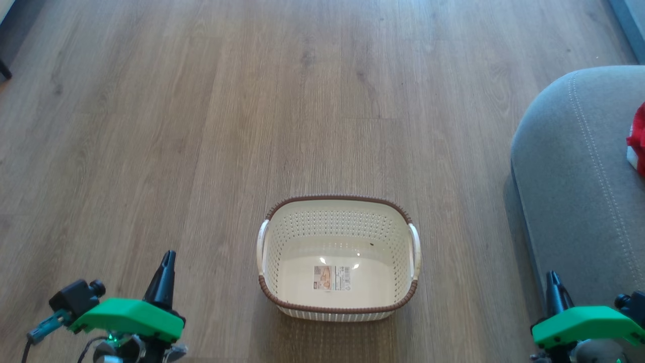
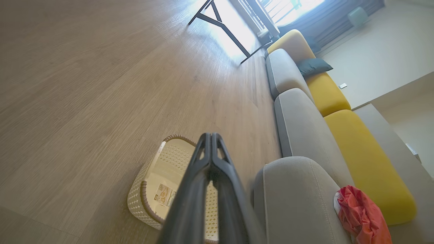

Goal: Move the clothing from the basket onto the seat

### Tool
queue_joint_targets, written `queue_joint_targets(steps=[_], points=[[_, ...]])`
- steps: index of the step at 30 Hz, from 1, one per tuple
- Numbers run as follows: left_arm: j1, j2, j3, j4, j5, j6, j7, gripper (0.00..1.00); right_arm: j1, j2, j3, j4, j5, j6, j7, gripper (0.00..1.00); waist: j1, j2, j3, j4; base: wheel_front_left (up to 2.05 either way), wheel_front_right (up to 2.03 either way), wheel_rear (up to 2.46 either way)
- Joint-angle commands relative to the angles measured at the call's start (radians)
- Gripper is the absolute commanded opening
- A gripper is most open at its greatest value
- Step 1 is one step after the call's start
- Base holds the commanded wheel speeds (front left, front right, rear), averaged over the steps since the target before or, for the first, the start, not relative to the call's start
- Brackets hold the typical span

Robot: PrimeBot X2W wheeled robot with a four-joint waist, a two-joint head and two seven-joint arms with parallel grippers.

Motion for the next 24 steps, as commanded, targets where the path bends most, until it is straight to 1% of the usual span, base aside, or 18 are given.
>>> queue_joint_targets(steps=[1, 24], points=[[-0.055, 0.003, 0.032, -0.035, -0.021, -0.007, 0.005, 0.0, -0.046, -0.008, 0.006, -0.029, 0.028, 0.003, 0.006, 0.0, 0.0, 0.0, 0.0, -0.001, 0.0, 0.0, 0.0], [-0.072, -0.031, 0.106, -0.044, -0.225, -0.01, 0.071, 0.0, -0.089, -0.011, 0.008, -0.028, 0.305, 0.004, 0.072, 0.0, 0.0, 0.0, -0.007, -0.024, 0.0, 0.0, 0.0]])
